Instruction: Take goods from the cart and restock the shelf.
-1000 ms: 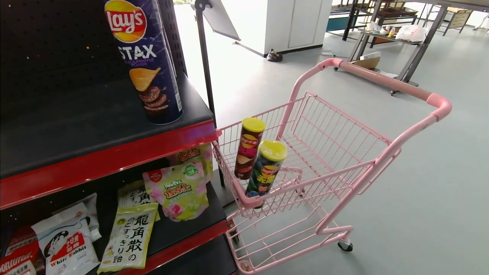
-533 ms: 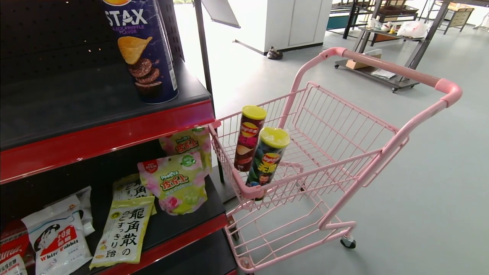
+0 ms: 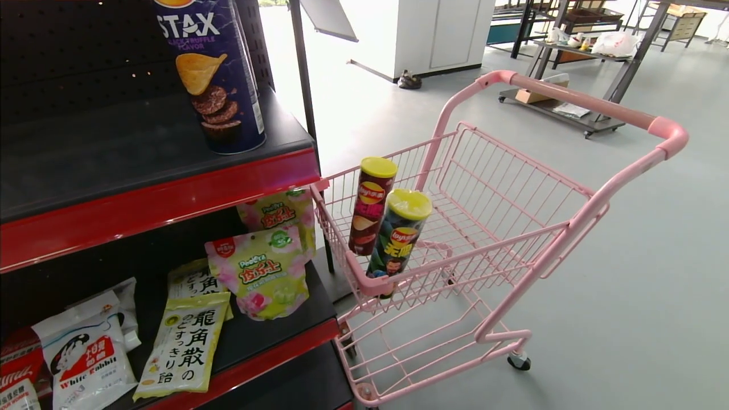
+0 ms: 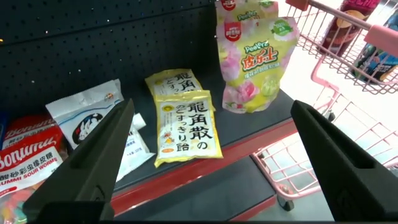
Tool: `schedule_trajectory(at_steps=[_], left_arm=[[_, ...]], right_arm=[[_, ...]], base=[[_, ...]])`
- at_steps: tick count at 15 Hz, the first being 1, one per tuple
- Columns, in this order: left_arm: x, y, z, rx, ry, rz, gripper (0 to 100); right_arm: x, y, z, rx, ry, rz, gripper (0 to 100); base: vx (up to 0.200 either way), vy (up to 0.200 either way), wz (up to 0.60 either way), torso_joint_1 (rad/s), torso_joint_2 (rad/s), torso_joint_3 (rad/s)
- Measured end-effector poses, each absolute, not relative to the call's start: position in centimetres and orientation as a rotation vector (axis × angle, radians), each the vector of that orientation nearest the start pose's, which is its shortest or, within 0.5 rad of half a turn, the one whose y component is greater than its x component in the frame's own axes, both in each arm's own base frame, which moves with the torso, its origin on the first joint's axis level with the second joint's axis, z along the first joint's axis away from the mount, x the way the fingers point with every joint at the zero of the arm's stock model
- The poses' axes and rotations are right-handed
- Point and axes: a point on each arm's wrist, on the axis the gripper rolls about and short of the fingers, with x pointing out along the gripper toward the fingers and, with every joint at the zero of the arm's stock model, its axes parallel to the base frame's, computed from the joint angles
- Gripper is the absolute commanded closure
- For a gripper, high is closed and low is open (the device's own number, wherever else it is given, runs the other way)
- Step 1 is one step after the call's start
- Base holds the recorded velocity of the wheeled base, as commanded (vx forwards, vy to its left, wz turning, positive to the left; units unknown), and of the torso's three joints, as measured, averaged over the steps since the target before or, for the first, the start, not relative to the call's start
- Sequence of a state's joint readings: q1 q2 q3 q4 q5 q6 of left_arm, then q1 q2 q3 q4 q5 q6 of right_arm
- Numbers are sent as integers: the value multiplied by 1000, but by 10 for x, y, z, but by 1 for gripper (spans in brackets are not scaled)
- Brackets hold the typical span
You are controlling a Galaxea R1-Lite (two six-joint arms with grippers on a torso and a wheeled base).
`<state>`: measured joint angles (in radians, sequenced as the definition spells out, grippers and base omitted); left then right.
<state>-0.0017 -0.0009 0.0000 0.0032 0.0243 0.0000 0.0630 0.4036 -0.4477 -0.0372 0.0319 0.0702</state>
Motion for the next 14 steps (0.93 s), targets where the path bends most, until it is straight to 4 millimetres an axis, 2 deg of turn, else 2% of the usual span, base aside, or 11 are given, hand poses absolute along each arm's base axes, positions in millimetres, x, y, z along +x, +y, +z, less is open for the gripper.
schedule_trajectory(at_steps=[2,3,5,7,10,14], left_arm=[[-23,1,75,0,2,23,0],[-23,1,75,0,2,23,0],[-23,1,75,0,2,24,0],[-23,1,75,0,2,23,0],[-23,1,75,0,2,22,0],[-23,1,75,0,2,23,0]], right_arm=[[48,7,244,63,-30,180,0],[76,13,252,59,-6,231,0],[131,29,251,52,70,360,0],[178,51,238,47,152,480,0],[217,87,217,39,200,621,0],[236,129,188,19,306,752,0]], base=[[0,0,0,0,0,0],[0,0,0,0,0,0],[0,0,0,0,0,0],[0,0,0,0,0,0],[0,0,0,0,0,0],[0,0,0,0,0,0]])
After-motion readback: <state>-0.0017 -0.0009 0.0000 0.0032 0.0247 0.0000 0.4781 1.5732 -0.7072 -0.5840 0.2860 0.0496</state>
